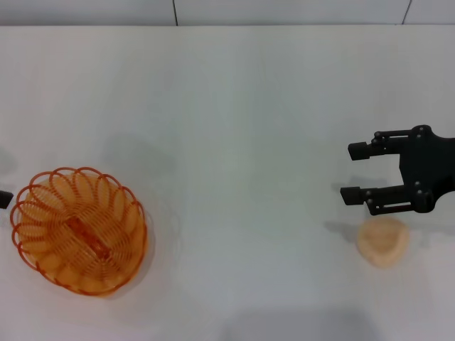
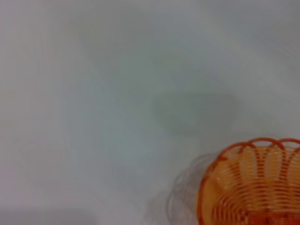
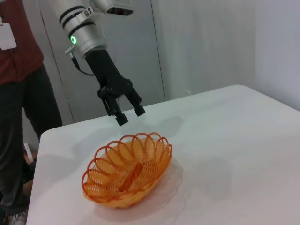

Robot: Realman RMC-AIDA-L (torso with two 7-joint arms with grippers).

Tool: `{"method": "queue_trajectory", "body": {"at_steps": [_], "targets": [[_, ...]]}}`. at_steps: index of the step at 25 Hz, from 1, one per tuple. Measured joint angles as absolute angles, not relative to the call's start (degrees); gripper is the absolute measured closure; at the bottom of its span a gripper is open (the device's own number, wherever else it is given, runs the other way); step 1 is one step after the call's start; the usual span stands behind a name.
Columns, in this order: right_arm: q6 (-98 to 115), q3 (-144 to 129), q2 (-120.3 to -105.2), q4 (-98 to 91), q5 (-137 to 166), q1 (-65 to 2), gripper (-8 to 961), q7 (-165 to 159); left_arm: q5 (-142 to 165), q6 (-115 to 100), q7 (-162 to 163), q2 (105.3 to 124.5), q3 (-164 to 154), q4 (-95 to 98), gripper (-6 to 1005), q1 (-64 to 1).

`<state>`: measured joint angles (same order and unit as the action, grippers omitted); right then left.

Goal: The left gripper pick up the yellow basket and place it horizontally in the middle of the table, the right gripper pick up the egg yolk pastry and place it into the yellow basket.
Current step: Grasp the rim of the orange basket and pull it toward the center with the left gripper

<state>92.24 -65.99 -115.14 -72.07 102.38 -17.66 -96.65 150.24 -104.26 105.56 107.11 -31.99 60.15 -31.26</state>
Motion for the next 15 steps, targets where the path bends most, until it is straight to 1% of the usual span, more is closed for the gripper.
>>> {"method": "queue_trajectory", "body": {"at_steps": [6,9,11,15], "targets": [[92.5,-65.8,-115.14,-72.1,101.9,-17.7,221,-96.7,150.5,-101.3,105.7,107.70,-33.3,58.8,124,-31.6],[92.5,-65.7,-115.14,-72.1,101.8,-17.8,220,-96.7,151.1,-100.2,106.0,108.32,-34.1,58.3,124,-31.9],[92.5,-65.7,-115.14,-72.1,101.7,-17.8,220,-96.7,152.7,-99.4,106.0,108.82,-34.2,57.8,123,-32.6],[92.6,-65.6,-115.14,-72.1,101.7,-17.8,220,-96.7,156.5,-98.5,106.6,108.96,-34.2,56.2,123,-34.5]]}}
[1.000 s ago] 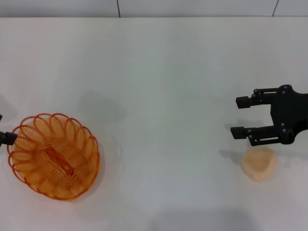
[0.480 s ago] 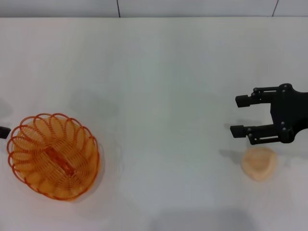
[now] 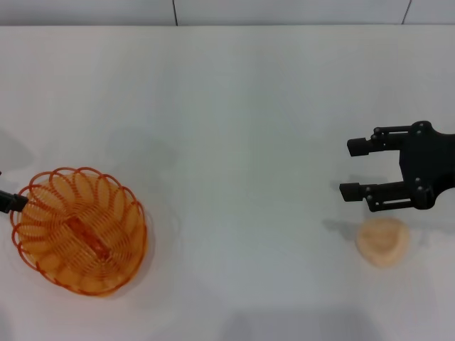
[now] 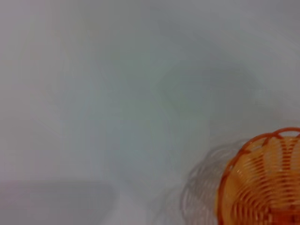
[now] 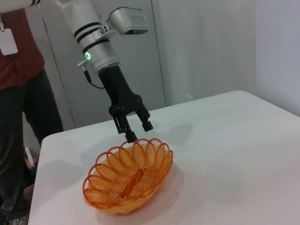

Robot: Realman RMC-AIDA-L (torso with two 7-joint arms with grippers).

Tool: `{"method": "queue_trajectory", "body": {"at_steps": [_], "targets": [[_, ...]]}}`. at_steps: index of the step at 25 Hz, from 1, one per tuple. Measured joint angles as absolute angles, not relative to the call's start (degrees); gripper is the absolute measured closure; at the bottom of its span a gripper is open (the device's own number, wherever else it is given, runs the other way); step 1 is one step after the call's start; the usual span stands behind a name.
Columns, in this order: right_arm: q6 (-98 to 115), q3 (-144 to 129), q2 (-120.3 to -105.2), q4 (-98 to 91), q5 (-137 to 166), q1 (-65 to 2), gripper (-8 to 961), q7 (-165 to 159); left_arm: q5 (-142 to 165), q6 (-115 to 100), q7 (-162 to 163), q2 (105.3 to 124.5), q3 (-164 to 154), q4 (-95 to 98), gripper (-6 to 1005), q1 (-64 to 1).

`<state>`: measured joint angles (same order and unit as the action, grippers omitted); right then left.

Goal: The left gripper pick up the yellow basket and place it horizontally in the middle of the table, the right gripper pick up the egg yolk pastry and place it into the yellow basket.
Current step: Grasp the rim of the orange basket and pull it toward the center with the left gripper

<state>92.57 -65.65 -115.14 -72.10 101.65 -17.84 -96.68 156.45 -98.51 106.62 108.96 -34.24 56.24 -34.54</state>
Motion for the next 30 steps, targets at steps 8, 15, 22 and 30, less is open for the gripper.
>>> {"method": "queue_trajectory", "body": {"at_steps": [8,15,22,30], "targets": [[92.6,-65.7,-115.13,-72.2,101.6,-17.8,220,-96.7,160.9,-97.7,107.4,109.37,-34.6,54.3,123,-38.3],[92.5,-65.6,-115.13,-72.2,101.7,-17.8,221,-96.7,162.3,-94.6,107.3,110.48,-35.8,51.1,123,-39.7],[92.5,-65.5,-115.13,-72.2,101.7,-17.8,221,-96.7,162.3,-93.0,107.4,111.28,-36.2,50.0,124,-40.4],[92.6,-65.4,-115.11,-72.2,101.7,-17.8,221,-96.7,162.3,-92.1,107.9,111.78,-36.2,49.4,285,-40.6]]}}
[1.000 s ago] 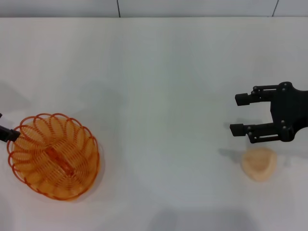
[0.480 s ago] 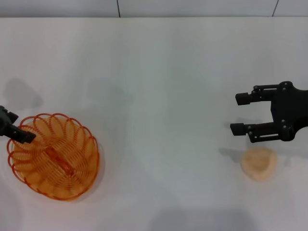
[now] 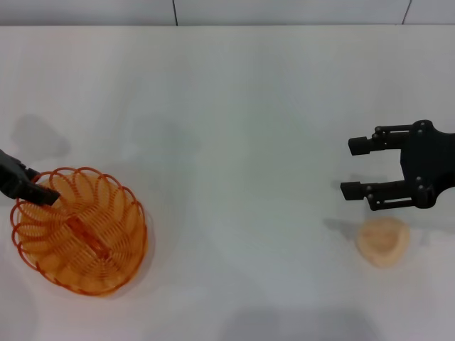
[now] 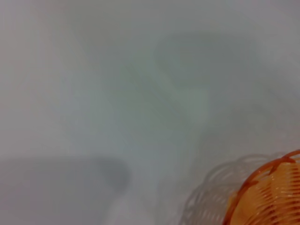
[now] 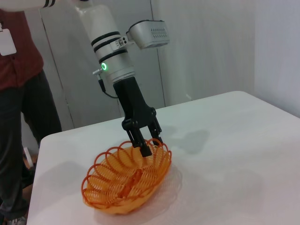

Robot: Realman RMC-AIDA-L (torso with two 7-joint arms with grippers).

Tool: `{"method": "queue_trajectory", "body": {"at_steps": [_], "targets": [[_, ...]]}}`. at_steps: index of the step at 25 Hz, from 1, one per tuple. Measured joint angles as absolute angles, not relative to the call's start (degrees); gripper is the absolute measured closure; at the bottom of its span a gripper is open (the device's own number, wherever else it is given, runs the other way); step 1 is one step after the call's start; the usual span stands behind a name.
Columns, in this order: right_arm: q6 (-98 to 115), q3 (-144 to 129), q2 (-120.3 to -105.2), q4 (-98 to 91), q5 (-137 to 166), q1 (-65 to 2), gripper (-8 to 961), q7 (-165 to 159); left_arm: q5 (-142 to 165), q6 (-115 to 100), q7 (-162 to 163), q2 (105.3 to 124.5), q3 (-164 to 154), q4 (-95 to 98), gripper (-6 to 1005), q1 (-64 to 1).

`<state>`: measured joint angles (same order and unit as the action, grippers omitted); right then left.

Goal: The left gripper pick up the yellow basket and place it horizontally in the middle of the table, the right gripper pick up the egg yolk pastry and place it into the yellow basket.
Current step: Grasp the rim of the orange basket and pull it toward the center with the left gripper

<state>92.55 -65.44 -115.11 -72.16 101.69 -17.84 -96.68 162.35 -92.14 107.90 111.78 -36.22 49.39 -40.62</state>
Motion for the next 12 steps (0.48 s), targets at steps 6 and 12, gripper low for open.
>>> {"method": "queue_trajectory", "body": {"at_steps": [6,12], "targets": [[92.6,-65.4,-115.05,-72.5,101.7,-17.8,221,-96.7,162.0,-92.1,107.8,112.05,-36.2,49.4,494,-40.7],[92.7,-65.4,-115.04,-72.6,101.7,-17.8,220,-96.7,162.1,-91.9,107.7,112.57,-36.2,49.4,593,-40.6]]}}
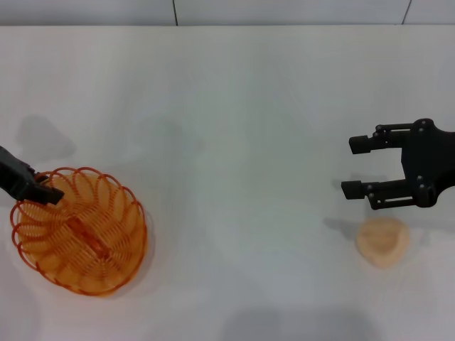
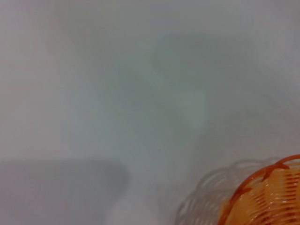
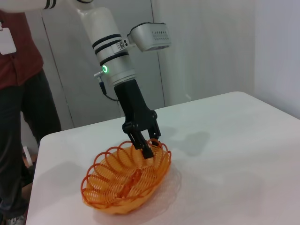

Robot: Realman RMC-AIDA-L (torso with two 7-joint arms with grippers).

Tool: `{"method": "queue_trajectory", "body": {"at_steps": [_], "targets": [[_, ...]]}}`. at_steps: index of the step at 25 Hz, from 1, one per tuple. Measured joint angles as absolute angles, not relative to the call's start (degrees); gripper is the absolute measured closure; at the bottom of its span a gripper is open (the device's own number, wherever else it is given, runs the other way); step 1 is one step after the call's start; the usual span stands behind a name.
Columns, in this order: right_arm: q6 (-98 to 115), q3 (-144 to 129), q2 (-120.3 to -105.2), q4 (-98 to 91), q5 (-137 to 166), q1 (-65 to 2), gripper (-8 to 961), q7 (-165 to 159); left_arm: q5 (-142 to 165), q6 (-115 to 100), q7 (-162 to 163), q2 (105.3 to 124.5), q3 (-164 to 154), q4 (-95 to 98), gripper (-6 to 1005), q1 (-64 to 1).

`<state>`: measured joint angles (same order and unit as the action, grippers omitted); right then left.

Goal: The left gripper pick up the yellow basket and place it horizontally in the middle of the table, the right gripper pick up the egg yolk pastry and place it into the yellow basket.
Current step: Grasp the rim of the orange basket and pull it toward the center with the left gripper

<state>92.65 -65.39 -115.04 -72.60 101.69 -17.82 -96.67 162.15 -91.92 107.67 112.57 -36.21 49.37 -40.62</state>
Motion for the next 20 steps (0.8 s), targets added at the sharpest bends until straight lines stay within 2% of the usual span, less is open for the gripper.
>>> {"method": "queue_trajectory", "body": {"at_steps": [7,20], "targets": [[92.6,-65.4,-115.05,-72.8,101.7,-17.8,220,-96.7,162.2,-91.9,107.6,112.83,-36.2,49.3,590,-40.5],[92.6,-64.9,-115.05,-72.8,101.7,-17.9,220,-96.7,162.3,-89.8,107.9,112.44,-37.0,46.6,746,-40.6]]}}
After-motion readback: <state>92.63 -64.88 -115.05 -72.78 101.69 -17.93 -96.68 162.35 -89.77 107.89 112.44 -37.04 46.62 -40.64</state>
